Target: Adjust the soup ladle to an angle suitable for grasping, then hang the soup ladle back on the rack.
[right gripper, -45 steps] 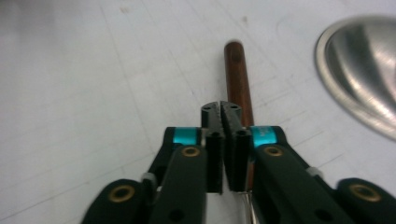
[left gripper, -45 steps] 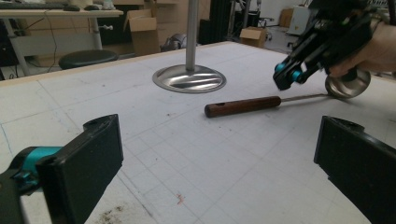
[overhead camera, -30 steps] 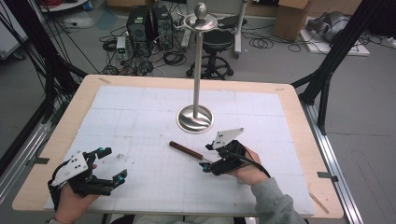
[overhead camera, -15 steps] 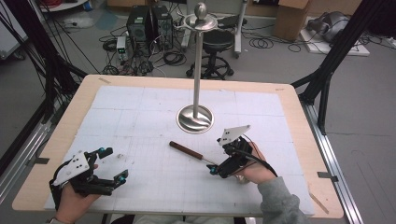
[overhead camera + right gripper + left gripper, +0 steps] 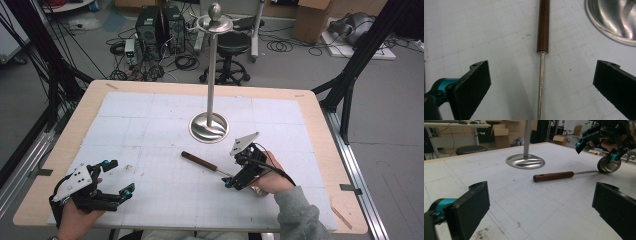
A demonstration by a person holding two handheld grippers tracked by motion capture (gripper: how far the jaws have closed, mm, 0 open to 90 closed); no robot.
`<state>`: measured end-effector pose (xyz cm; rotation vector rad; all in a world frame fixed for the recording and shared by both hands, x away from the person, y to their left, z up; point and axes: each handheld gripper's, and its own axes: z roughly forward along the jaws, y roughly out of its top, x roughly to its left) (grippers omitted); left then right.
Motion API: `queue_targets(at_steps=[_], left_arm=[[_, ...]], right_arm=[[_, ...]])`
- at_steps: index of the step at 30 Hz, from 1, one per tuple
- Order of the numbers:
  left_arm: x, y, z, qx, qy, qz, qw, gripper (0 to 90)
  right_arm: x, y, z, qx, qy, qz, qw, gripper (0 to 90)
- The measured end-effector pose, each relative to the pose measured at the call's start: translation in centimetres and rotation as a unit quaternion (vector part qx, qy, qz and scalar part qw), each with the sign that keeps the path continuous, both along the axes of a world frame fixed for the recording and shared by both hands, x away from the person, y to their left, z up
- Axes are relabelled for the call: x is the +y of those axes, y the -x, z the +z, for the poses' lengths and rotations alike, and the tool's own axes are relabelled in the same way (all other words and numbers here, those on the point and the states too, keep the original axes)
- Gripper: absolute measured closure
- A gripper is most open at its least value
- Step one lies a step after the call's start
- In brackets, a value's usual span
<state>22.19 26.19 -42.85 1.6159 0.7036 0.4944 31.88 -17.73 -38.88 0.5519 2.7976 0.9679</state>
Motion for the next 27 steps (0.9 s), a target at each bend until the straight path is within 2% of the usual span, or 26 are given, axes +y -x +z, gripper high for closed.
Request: queue_targets(at_steps=[21, 27], left_arm=[[-0.20, 0.10, -0.11, 0.003, -0.004, 0.001, 1.0000, 1.8], [-0.05, 0.00, -0.11, 0.003, -0.003, 0.001, 1.0000, 1.8]], right_arm=[[0.71, -0.24, -0.39, 0.014, 0.013, 0.014, 0.9997, 0.7], [0.90, -0.51, -0.96, 0.013, 0.035, 0.009, 0.9993, 0.7]])
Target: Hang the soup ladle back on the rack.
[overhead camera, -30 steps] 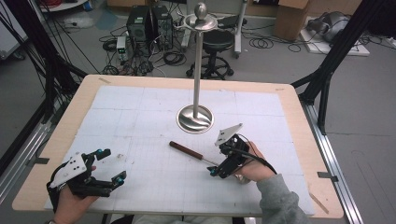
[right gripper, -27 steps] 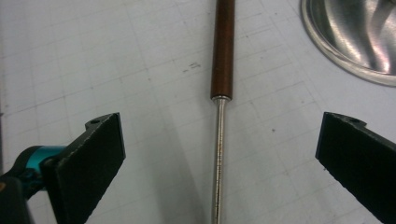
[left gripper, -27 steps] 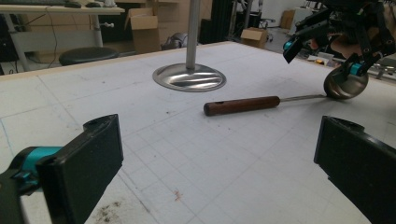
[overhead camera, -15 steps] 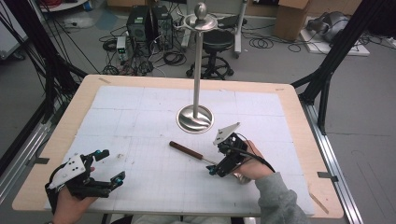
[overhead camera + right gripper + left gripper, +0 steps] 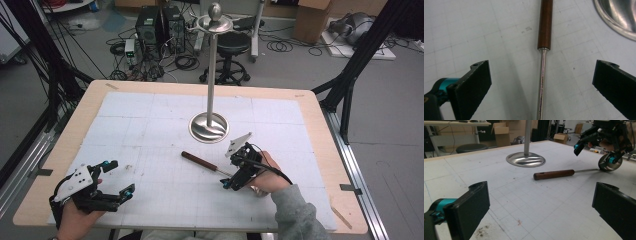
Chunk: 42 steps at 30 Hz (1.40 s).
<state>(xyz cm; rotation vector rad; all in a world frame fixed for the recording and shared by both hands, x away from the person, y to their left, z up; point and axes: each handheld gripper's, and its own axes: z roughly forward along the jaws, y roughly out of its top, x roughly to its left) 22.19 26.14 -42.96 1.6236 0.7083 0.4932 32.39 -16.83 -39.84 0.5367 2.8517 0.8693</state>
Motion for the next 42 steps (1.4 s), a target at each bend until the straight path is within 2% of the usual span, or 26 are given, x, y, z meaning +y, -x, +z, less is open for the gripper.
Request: queue_targets(at_steps=[2, 4, 6, 9, 11, 13, 15, 16, 28, 36, 42], left_arm=[[0.0, 0.0, 0.0, 0.001, -0.001, -0.001, 1.0000, 1.7], [0.0, 0.1, 0.0, 0.000, -0.004, -0.002, 1.0000, 1.7], [0.0, 0.2, 0.0, 0.001, -0.003, 0.000, 1.0000, 1.7], [0.2, 0.2, 0.1, -0.002, -0.002, 0.002, 1.0000, 1.8], [0.2, 0.3, 0.0, -0.001, -0.004, 0.002, 1.0000, 1.8], [0.2, 0.3, 0.0, 0.001, -0.004, 0.002, 1.0000, 1.8], [0.2, 0.3, 0.0, 0.001, -0.003, 0.002, 1.0000, 1.7], [0.2, 0.3, 0.0, 0.000, -0.004, 0.002, 1.0000, 1.7], [0.3, 0.3, 0.0, 0.002, -0.003, 0.003, 1.0000, 1.7], [0.4, 0.5, 0.0, 0.001, -0.002, 0.006, 1.0000, 1.8], [0.6, 0.6, 0.0, 0.003, -0.001, 0.007, 1.0000, 1.8]], right_arm=[[0.1, -0.1, -0.2, 0.000, 0.010, -0.001, 1.0000, 0.8], [0.2, -0.1, -0.3, 0.011, 0.003, -0.003, 0.9999, 6.2], [0.3, -0.3, -0.5, 0.018, -0.002, 0.001, 0.9998, 7.1], [0.4, -0.5, -0.8, 0.028, 0.004, -0.004, 0.9996, 7.9], [0.3, -0.7, -0.9, 0.037, 0.011, -0.006, 0.9992, 16.6], [0.3, -0.8, -1.0, 0.044, 0.013, -0.008, 0.9989, 17.7], [0.2, -1.0, -1.1, 0.050, 0.012, -0.006, 0.9987, 26.6], [0.2, -1.0, -1.1, 0.052, 0.012, -0.005, 0.9986, 26.6], [0.7, -1.0, -1.5, 0.051, 0.044, -0.011, 0.9977, 33.0], [1.1, -1.0, -1.8, 0.049, 0.073, -0.015, 0.9960, 43.4], [1.1, -1.1, -1.6, 0.054, 0.090, -0.030, 0.9940, 49.3]])
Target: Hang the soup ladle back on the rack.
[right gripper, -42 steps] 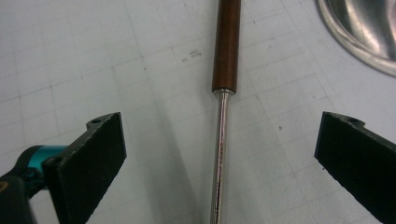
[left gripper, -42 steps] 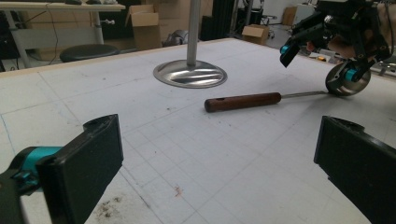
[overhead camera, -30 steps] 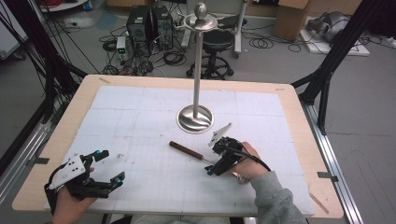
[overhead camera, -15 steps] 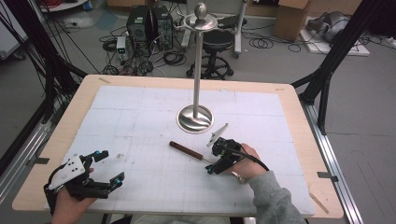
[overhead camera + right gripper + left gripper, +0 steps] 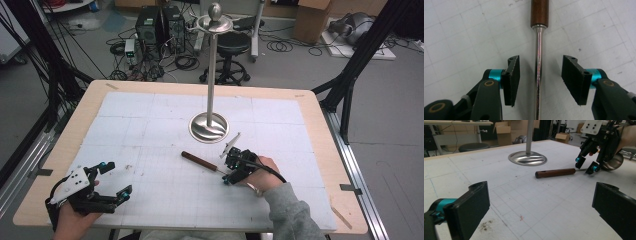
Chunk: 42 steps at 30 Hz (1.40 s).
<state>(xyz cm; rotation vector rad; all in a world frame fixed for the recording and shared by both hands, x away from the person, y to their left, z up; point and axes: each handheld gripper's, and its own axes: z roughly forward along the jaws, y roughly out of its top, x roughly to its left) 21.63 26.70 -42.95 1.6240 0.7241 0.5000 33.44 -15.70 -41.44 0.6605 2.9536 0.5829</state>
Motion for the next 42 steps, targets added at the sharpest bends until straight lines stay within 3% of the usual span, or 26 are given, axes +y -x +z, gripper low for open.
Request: queue_targets(at_steps=[10, 21, 28, 34, 39, 42], left_arm=[[0.0, 0.1, 0.1, -0.002, 0.003, 0.000, 1.0000, 1.7], [0.3, 0.2, 0.2, -0.006, 0.002, 0.003, 1.0000, 1.7], [0.3, 0.3, 0.2, -0.007, 0.004, 0.006, 0.9999, 1.8], [0.3, 0.2, 0.2, -0.007, 0.002, 0.004, 1.0000, 1.7], [0.3, 0.1, 0.2, -0.007, 0.003, 0.003, 1.0000, 1.7], [0.3, 0.1, 0.2, -0.007, 0.003, 0.003, 1.0000, 1.7]], right_arm=[[0.3, 0.5, 0.3, 0.001, 0.037, 0.007, 0.9993, 59.9], [0.0, 0.5, 0.4, 0.011, 0.046, -0.004, 0.9988, 65.0], [-0.1, 0.6, 0.4, 0.007, 0.054, 0.007, 0.9985, 82.0], [0.1, 0.7, 0.5, 0.005, 0.061, 0.014, 0.9980, 84.2], [0.1, 0.9, 0.7, 0.002, 0.059, 0.016, 0.9981, 84.5], [-0.3, 0.9, 1.2, -0.006, 0.039, 0.012, 0.9992, 84.5]])
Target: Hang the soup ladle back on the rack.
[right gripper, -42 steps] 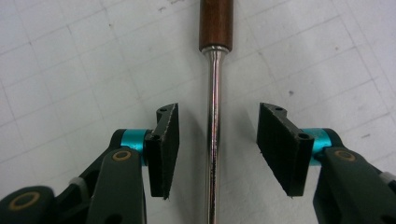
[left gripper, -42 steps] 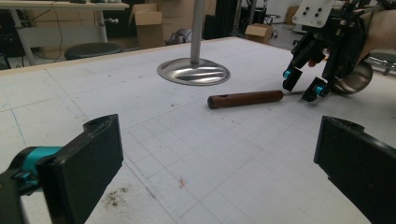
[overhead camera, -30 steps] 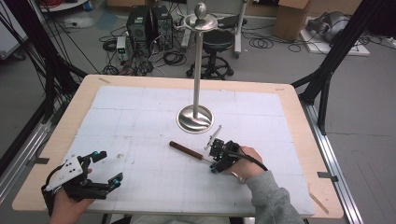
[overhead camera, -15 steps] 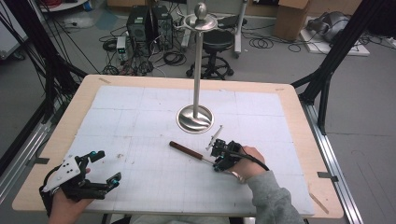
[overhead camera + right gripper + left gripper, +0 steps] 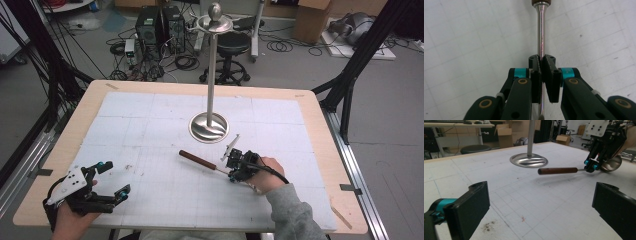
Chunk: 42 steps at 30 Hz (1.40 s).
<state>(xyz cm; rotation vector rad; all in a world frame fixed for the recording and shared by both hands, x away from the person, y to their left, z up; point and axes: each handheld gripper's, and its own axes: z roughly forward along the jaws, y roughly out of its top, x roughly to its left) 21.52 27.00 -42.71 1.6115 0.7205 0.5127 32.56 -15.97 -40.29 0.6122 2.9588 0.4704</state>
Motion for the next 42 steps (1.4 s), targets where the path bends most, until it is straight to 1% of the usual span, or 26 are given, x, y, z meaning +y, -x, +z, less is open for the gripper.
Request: queue_targets(at_steps=[1, 2, 4, 9, 12, 13, 17, 19, 20, 22, 24, 27, 33, 38, 42], left_arm=[[0.0, 0.0, 0.0, 0.000, 0.000, -0.001, 1.0000, 1.7], [0.0, 0.0, 0.0, 0.000, 0.001, 0.000, 1.0000, 1.8], [-0.1, 0.0, 0.0, 0.001, 0.001, -0.001, 1.0000, 1.8], [-0.1, -0.2, 0.0, 0.001, 0.000, -0.003, 1.0000, 1.7], [-0.1, -0.2, 0.0, 0.001, 0.000, -0.004, 1.0000, 1.8], [-0.1, -0.2, 0.0, 0.001, 0.000, -0.004, 1.0000, 1.7], [-0.2, -0.2, 0.1, -0.001, 0.003, -0.003, 1.0000, 1.8], [-0.1, -0.2, 0.1, -0.001, 0.002, -0.003, 1.0000, 1.7], [-0.1, -0.2, 0.1, -0.002, 0.003, -0.003, 1.0000, 1.8], [-0.1, -0.2, 0.1, -0.002, 0.003, -0.003, 1.0000, 1.7], [-0.1, -0.2, 0.0, -0.002, 0.003, -0.003, 1.0000, 1.7], [-0.1, -0.2, 0.0, -0.001, 0.004, -0.003, 1.0000, 1.8], [-0.1, -0.1, 0.1, 0.000, 0.004, -0.002, 1.0000, 1.7], [-0.1, -0.1, 0.0, 0.000, 0.004, -0.002, 1.0000, 1.7], [-0.1, -0.1, 0.0, 0.000, 0.005, -0.002, 1.0000, 1.8]], right_arm=[[-0.2, 0.0, 0.2, -0.006, -0.008, -0.001, 1.0000, 84.5], [-0.3, 0.1, 0.4, -0.007, -0.014, -0.006, 0.9999, 84.6], [-0.7, 0.1, 0.7, -0.011, -0.031, -0.007, 0.9994, 84.5], [-1.4, 0.2, 1.2, -0.021, -0.055, -0.016, 0.9981, 84.6], [-1.8, 0.3, 1.6, -0.029, -0.071, -0.017, 0.9969, 84.6], [-1.9, 0.4, 1.7, -0.035, -0.074, -0.019, 0.9965, 84.6], [-2.4, 0.4, 2.0, -0.039, -0.091, -0.025, 0.9947, 84.6], [-2.7, 0.4, 2.2, -0.039, -0.104, -0.023, 0.9935, 84.5], [-2.9, 0.4, 2.3, -0.043, -0.110, -0.022, 0.9928, 84.6], [-3.2, 0.4, 2.5, -0.039, -0.125, -0.023, 0.9911, 84.5], [-3.4, 0.4, 2.7, -0.044, -0.136, -0.022, 0.9895, 84.5], [-3.8, 0.3, 2.9, -0.043, -0.155, -0.021, 0.9868, 84.5], [-4.6, 0.3, 3.4, -0.050, -0.180, -0.026, 0.9821, 84.5], [-5.3, 0.3, 3.9, -0.058, -0.203, -0.029, 0.9770, 84.5], [-5.7, 0.3, 4.0, -0.052, -0.220, -0.027, 0.9737, 84.5]])
